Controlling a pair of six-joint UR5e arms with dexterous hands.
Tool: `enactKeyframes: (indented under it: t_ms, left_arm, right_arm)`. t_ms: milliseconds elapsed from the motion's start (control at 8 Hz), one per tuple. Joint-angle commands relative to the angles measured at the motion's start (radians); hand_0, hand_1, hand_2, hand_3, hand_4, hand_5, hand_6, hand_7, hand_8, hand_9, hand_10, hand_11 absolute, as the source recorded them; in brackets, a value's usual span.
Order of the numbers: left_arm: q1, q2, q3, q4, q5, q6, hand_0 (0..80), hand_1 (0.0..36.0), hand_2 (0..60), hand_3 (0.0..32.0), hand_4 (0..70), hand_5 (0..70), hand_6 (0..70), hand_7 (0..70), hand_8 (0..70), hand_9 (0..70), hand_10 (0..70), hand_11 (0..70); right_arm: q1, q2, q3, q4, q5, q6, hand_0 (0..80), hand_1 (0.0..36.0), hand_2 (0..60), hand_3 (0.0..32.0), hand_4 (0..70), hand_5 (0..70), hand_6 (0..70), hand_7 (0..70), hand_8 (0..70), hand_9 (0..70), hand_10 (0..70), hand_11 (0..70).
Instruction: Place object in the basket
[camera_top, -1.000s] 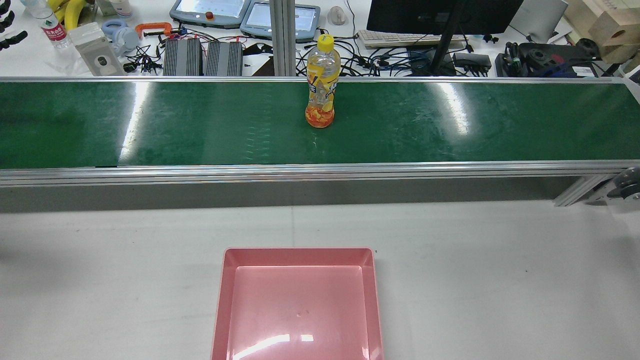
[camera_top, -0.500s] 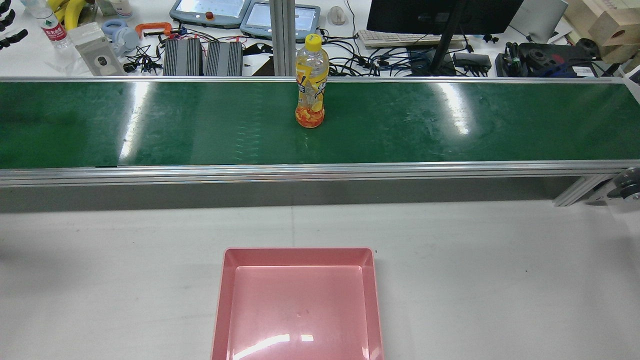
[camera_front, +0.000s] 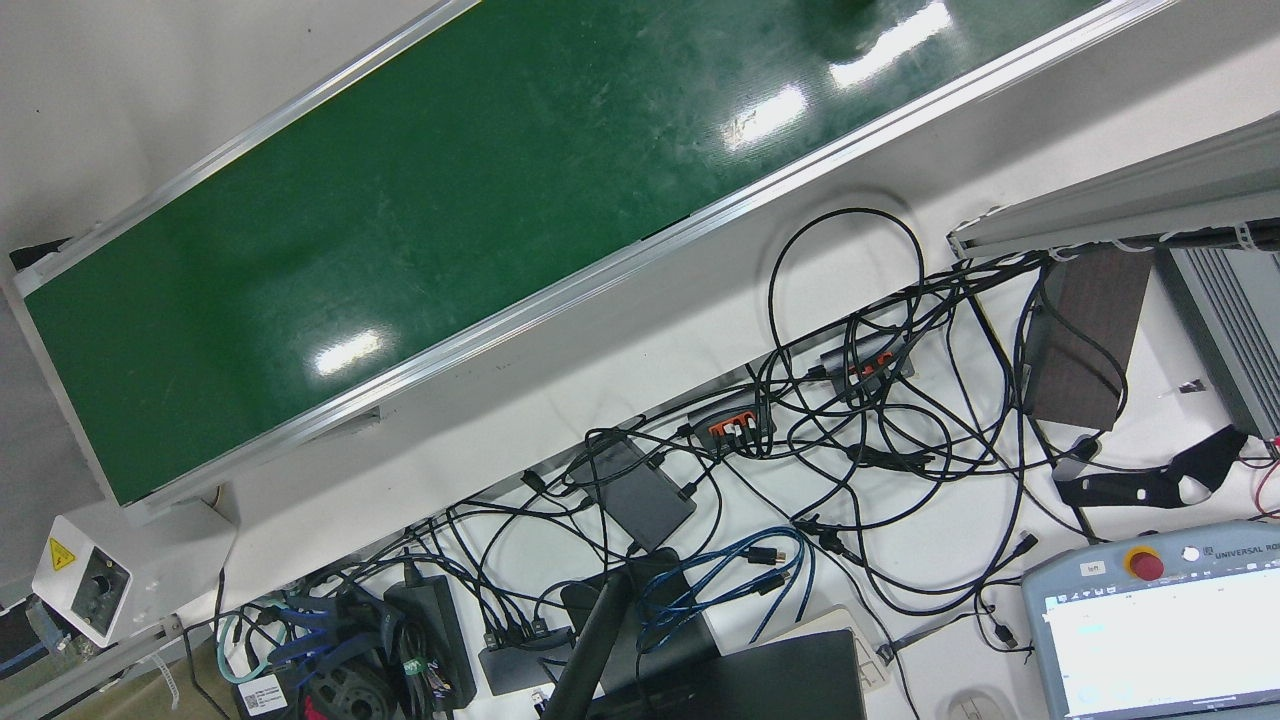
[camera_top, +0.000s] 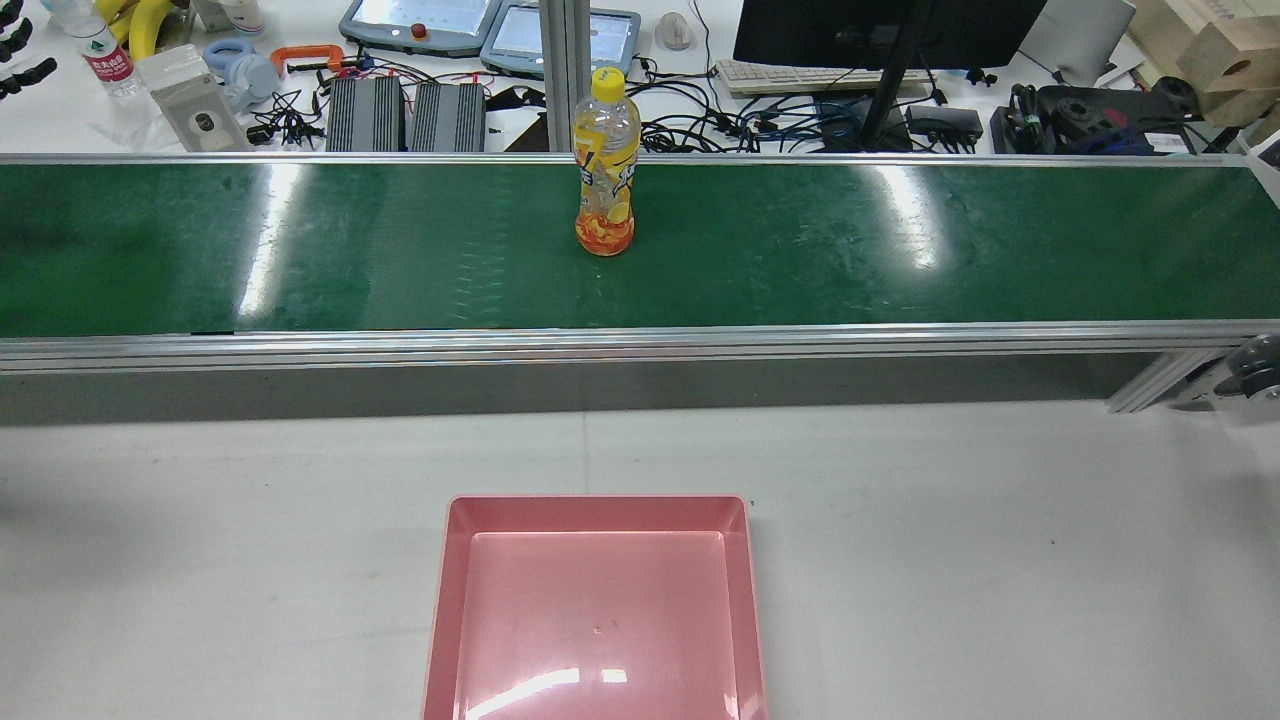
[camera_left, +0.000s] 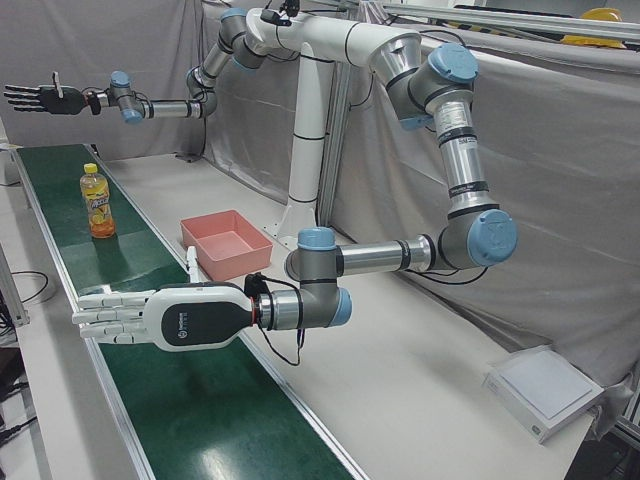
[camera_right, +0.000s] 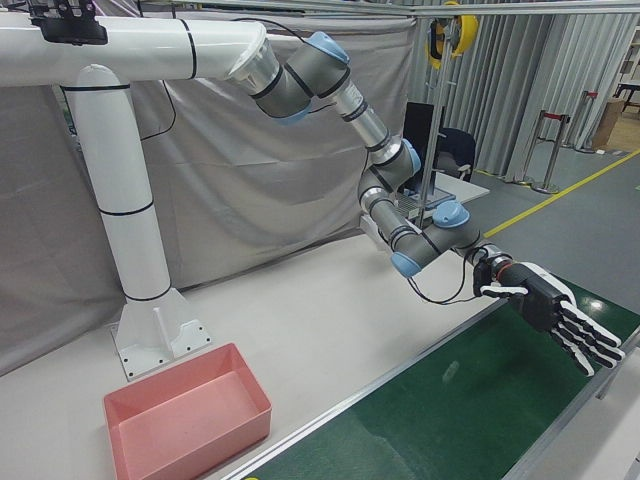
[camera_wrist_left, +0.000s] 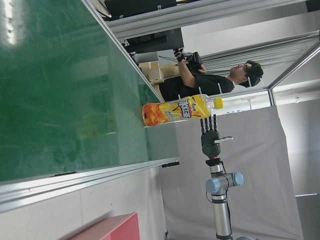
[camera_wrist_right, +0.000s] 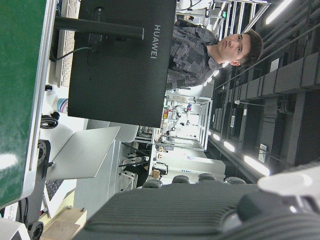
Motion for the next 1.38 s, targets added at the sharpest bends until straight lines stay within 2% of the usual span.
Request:
enactKeyframes:
  t_ms: [0, 625, 875, 1250]
  left_arm:
    - [-0.002, -0.003, 0.000, 0.005, 0.002, -0.006, 47.0, 10.3, 0.0, 0.0, 0.0, 4.2, 0.0, 0.0, 0.2, 2.2, 6.0, 10.2]
    - [-0.005, -0.002, -0.003, 0.006, 0.000, -0.005, 46.8, 10.0, 0.0, 0.0, 0.0, 3.8, 0.0, 0.0, 0.2, 2.1, 5.9, 10.1]
    - [0.003, -0.011, -0.023, 0.011, 0.002, 0.033, 47.5, 10.4, 0.0, 0.0, 0.0, 4.4, 0.0, 0.0, 0.8, 2.9, 6.7, 11.4]
    - [0.015, -0.012, -0.087, 0.098, 0.002, 0.088, 48.3, 10.9, 0.0, 0.0, 0.0, 4.1, 0.0, 0.0, 1.3, 3.5, 7.1, 12.0]
  right_arm:
    - [0.000, 0.000, 0.000, 0.000, 0.000, 0.000, 0.0, 0.0, 0.0, 0.0, 0.0, 0.0, 0.0, 0.0, 0.0, 0.0, 0.0, 0.0]
    - [0.000, 0.000, 0.000, 0.000, 0.000, 0.000, 0.0, 0.0, 0.0, 0.0, 0.0, 0.0, 0.0, 0.0, 0.0, 0.0, 0.0, 0.0]
    - [0.000, 0.000, 0.000, 0.000, 0.000, 0.000, 0.0, 0.0, 0.0, 0.0, 0.0, 0.0, 0.0, 0.0, 0.0, 0.0, 0.0, 0.0]
    - [0.000, 0.000, 0.000, 0.000, 0.000, 0.000, 0.0, 0.0, 0.0, 0.0, 0.0, 0.0, 0.0, 0.0, 0.0, 0.0, 0.0, 0.0]
